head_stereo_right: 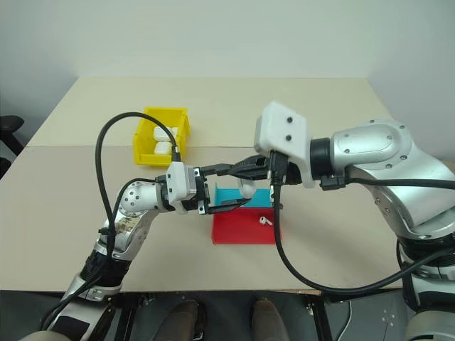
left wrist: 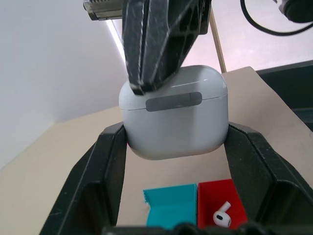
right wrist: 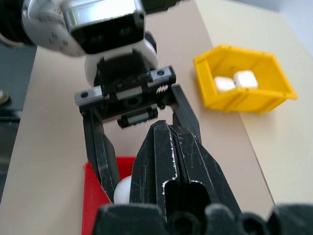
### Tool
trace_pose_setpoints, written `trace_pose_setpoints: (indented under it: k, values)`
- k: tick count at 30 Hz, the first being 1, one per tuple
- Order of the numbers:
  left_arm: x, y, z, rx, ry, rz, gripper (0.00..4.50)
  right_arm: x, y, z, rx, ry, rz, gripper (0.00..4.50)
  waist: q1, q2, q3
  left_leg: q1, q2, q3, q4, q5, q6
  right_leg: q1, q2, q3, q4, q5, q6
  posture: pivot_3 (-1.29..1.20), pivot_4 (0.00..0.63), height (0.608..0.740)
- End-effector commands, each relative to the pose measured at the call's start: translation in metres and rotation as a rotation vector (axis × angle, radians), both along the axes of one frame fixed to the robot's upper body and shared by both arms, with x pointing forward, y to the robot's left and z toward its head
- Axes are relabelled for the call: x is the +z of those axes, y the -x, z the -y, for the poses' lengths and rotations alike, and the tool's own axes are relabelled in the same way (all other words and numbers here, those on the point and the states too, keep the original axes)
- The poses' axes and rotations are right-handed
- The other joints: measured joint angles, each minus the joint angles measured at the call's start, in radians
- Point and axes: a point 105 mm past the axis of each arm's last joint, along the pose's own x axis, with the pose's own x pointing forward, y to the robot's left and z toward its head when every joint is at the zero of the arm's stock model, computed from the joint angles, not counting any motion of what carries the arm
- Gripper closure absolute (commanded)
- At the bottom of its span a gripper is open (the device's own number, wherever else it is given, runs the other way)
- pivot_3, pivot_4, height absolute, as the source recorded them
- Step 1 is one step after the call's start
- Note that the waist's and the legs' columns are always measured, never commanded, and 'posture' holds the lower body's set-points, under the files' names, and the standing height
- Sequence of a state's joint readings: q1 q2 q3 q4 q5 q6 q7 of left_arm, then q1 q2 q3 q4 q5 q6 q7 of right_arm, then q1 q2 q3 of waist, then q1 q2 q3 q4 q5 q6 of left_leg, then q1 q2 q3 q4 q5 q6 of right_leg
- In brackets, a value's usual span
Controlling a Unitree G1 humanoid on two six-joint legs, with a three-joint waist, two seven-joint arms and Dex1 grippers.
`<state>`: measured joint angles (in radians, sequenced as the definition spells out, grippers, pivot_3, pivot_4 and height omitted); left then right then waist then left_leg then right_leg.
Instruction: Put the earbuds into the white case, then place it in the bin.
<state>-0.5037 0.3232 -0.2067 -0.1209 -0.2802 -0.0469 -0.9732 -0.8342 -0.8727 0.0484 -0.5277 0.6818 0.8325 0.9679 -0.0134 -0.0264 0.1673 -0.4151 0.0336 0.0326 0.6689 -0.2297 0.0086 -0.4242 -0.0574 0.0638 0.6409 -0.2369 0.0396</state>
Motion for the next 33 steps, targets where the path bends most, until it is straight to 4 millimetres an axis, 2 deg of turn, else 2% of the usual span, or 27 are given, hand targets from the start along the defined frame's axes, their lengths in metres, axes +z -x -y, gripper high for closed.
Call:
trace_pose_setpoints:
  k: [1, 5, 7, 9, 11, 14, 17, 20, 23, 25, 28, 29, 33]
  values:
    - [0.022, -0.009, -0.014, 0.096, 0.128, 0.063, 1.76, 0.032, 0.004, 0.012, -0.037, -0.142, 0.090, 4.49, 0.001, 0.000, 0.000, 0.000, 0.000, 0.000, 0.000, 0.000, 0.000, 0.000, 0.000, 0.000, 0.000, 0.000, 0.000, 0.00, 0.150, 0.740]
    - [0.059, -0.037, -0.037, 0.331, 0.317, 0.131, 1.76, 0.026, -0.004, 0.032, -0.163, -0.180, 0.088, 4.49, 0.004, 0.000, 0.000, 0.000, 0.000, -0.001, 0.001, 0.000, 0.000, 0.001, 0.000, -0.001, 0.000, 0.001, 0.000, 0.00, 0.150, 0.740]
    - [0.083, -0.060, -0.057, 0.504, 0.427, 0.129, 1.76, 0.017, -0.006, 0.040, -0.209, -0.206, 0.057, 4.49, 0.011, -0.001, 0.000, 0.000, 0.000, -0.001, 0.002, 0.000, 0.000, 0.002, 0.000, -0.001, 0.000, 0.001, 0.001, 0.00, 0.150, 0.740]
    - [0.094, -0.091, -0.078, 0.701, 0.430, 0.094, 1.76, 0.007, -0.010, 0.046, -0.270, -0.225, -0.001, 4.49, 0.014, -0.001, 0.000, -0.002, -0.001, -0.002, 0.005, 0.000, 0.000, 0.002, 0.000, -0.002, 0.000, 0.001, 0.002, 0.00, 0.150, 0.740]
    - [0.094, -0.116, -0.094, 0.856, 0.398, 0.068, 1.76, -0.001, -0.014, 0.048, -0.306, -0.240, -0.036, 4.49, 0.008, -0.001, 0.000, -0.001, -0.001, -0.002, 0.006, 0.000, 0.000, 0.002, 0.000, -0.001, 0.001, 0.002, 0.002, 0.00, 0.150, 0.740]
    - [0.079, -0.148, -0.112, 1.056, 0.340, 0.011, 1.76, -0.018, -0.021, 0.048, -0.350, -0.202, -0.061, 4.49, 0.004, -0.001, 0.000, 0.000, -0.002, -0.002, 0.006, 0.000, 0.000, 0.003, 0.000, -0.001, 0.000, 0.002, 0.003, 0.00, 0.150, 0.740]
    - [0.066, -0.168, -0.122, 1.206, 0.283, -0.018, 1.76, -0.029, -0.026, 0.048, -0.381, -0.168, -0.082, 4.49, 0.001, -0.001, 0.000, -0.001, -0.001, -0.002, 0.006, 0.000, 0.000, 0.002, 0.000, -0.001, 0.000, 0.002, 0.003, 0.00, 0.150, 0.740]
    - [0.053, -0.181, -0.131, 1.314, 0.255, -0.080, 1.76, -0.038, -0.027, 0.050, -0.404, -0.131, -0.088, 4.49, 0.001, -0.002, 0.001, -0.005, -0.001, -0.002, 0.006, 0.000, 0.000, -0.001, 0.000, -0.002, 0.000, 0.002, 0.003, 0.00, 0.150, 0.740]
    - [0.039, -0.183, -0.136, 1.322, 0.213, -0.100, 1.76, -0.044, -0.028, 0.053, -0.427, -0.109, -0.093, 4.49, 0.002, -0.002, 0.000, -0.008, -0.002, -0.003, 0.006, 0.000, 0.000, -0.002, -0.001, -0.003, -0.001, 0.003, 0.003, 0.00, 0.150, 0.740]
    - [0.033, -0.183, -0.137, 1.303, 0.215, -0.162, 1.03, -0.047, -0.028, 0.055, -0.437, -0.103, -0.098, 4.50, 0.003, -0.002, 0.000, -0.009, -0.002, -0.003, 0.006, 0.000, 0.000, -0.002, -0.001, -0.003, -0.001, 0.003, 0.003, 0.00, 0.150, 0.740]
    - [0.029, -0.182, -0.139, 1.299, 0.198, -0.156, 0.15, -0.050, -0.027, 0.057, -0.447, -0.096, -0.103, 4.50, 0.004, -0.002, 0.000, -0.009, -0.002, -0.003, 0.006, 0.000, 0.000, -0.002, -0.001, -0.003, -0.001, 0.003, 0.004, 0.00, 0.150, 0.740]
    - [0.028, -0.181, -0.139, 1.300, 0.198, -0.156, 0.03, -0.050, -0.028, 0.058, -0.448, -0.095, -0.105, 4.50, 0.004, -0.002, 0.000, -0.009, -0.002, -0.003, 0.006, 0.000, 0.000, -0.002, -0.001, -0.003, -0.001, 0.003, 0.004, 0.00, 0.150, 0.740]
    - [0.034, -0.176, -0.134, 1.260, 0.218, -0.113, 0.03, -0.054, -0.029, 0.057, -0.446, -0.075, -0.107, 4.50, 0.003, -0.002, 0.000, -0.008, -0.002, -0.002, 0.006, 0.000, 0.000, -0.002, -0.001, -0.003, -0.002, 0.003, 0.004, 0.00, 0.150, 0.740]
